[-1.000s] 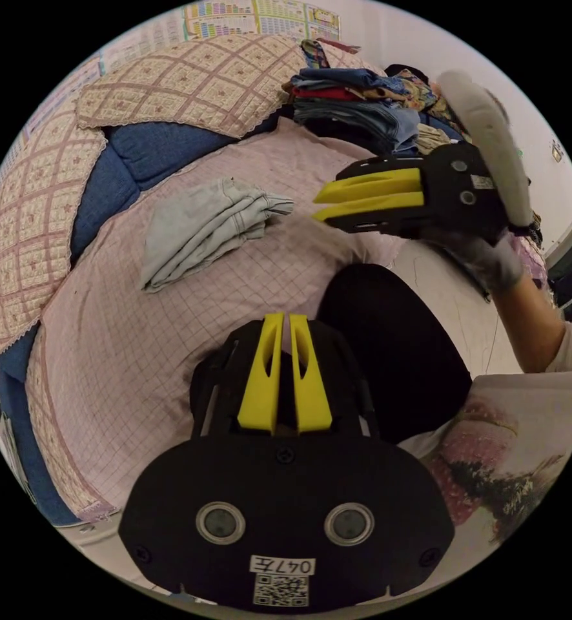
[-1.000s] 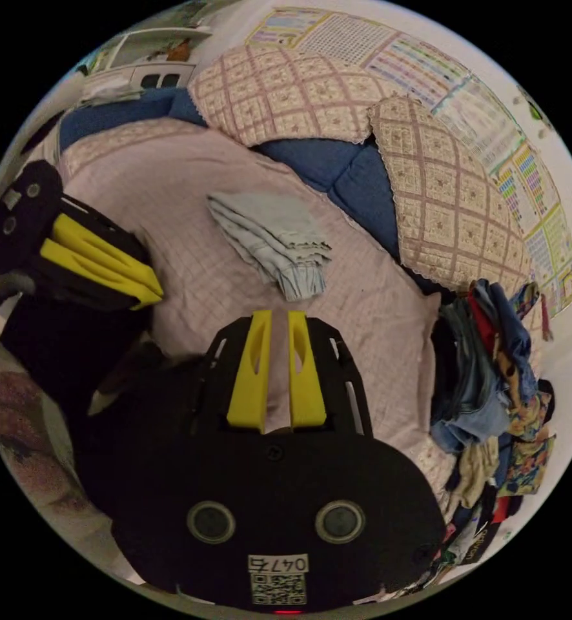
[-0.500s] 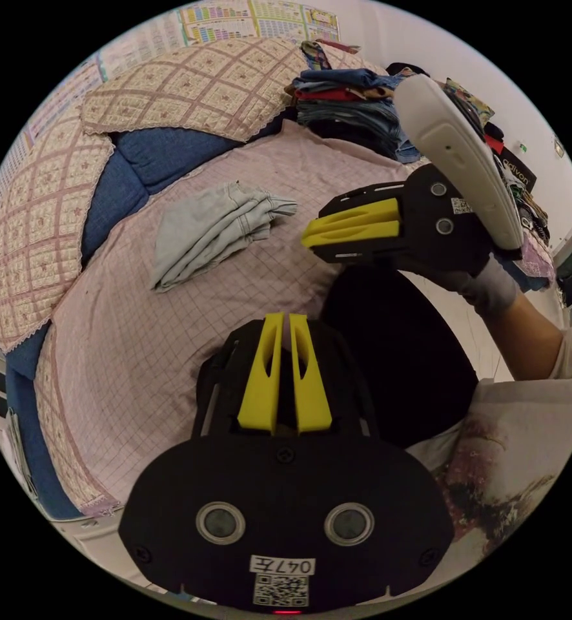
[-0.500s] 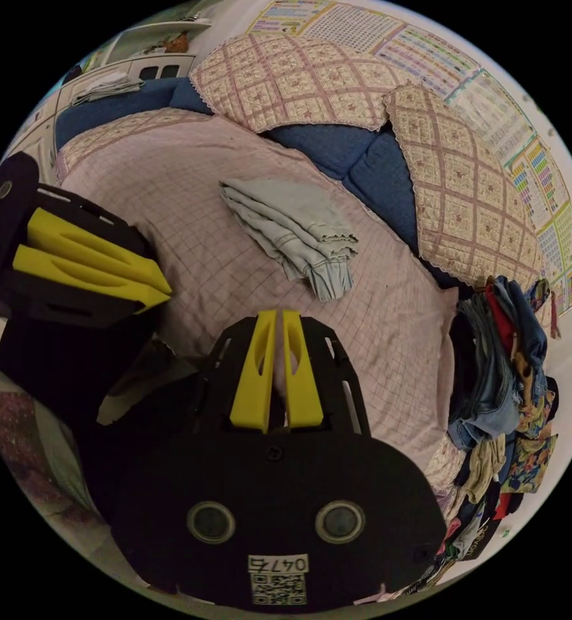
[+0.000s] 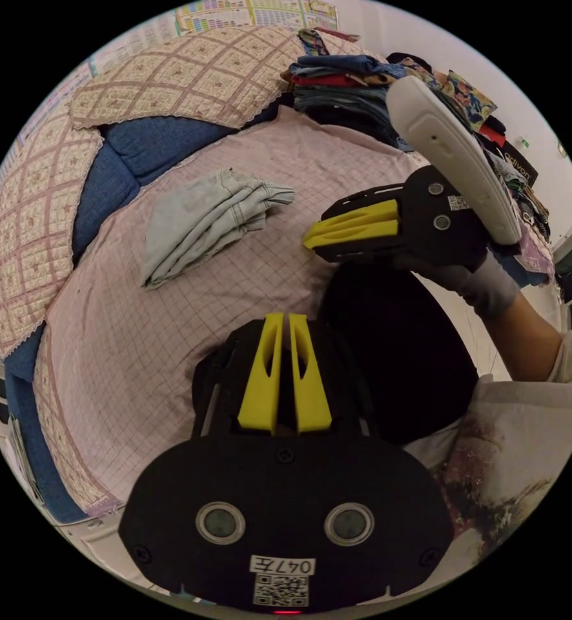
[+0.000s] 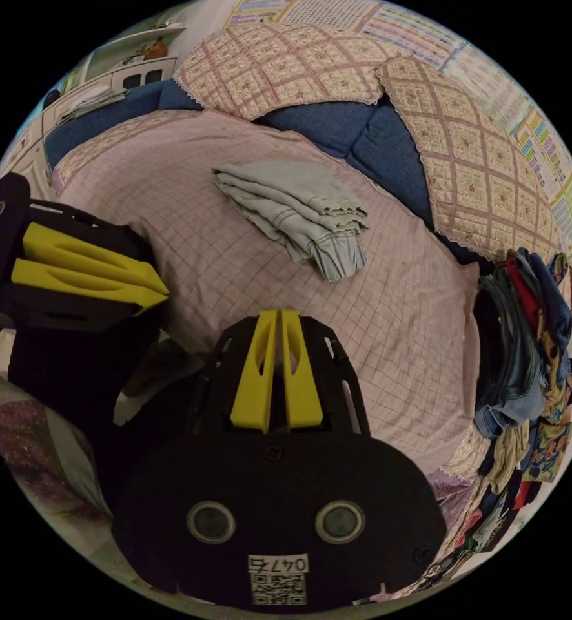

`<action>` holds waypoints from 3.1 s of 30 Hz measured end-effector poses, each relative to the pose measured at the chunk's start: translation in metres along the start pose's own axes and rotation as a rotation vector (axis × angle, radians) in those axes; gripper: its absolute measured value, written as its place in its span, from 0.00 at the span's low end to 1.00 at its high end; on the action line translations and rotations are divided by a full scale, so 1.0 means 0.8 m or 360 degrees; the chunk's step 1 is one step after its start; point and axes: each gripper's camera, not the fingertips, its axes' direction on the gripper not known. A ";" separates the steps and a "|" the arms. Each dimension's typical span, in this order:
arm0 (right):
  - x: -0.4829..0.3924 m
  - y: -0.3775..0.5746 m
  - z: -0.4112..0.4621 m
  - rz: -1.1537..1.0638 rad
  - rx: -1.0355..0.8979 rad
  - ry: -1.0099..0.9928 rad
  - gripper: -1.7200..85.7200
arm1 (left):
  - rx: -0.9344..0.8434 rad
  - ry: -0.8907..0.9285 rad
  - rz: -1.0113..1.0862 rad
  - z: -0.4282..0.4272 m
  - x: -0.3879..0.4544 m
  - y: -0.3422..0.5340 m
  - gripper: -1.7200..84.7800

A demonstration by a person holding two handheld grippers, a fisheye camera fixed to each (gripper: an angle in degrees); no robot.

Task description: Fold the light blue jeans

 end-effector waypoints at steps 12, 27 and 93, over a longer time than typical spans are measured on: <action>0.061 -0.004 -0.068 0.0203 0.0332 -0.0174 0.07 | 0.0405 -0.0230 -0.0101 -0.021 -0.122 0.035 0.08; 0.048 -0.030 -0.039 0.0255 0.0267 -0.0166 0.11 | 0.0068 -0.0283 0.0342 0.183 -0.140 0.025 0.11; -0.239 -0.246 -0.117 -0.0769 0.0395 -0.0254 0.04 | 0.0435 0.0032 -0.1179 0.238 -0.818 0.548 0.06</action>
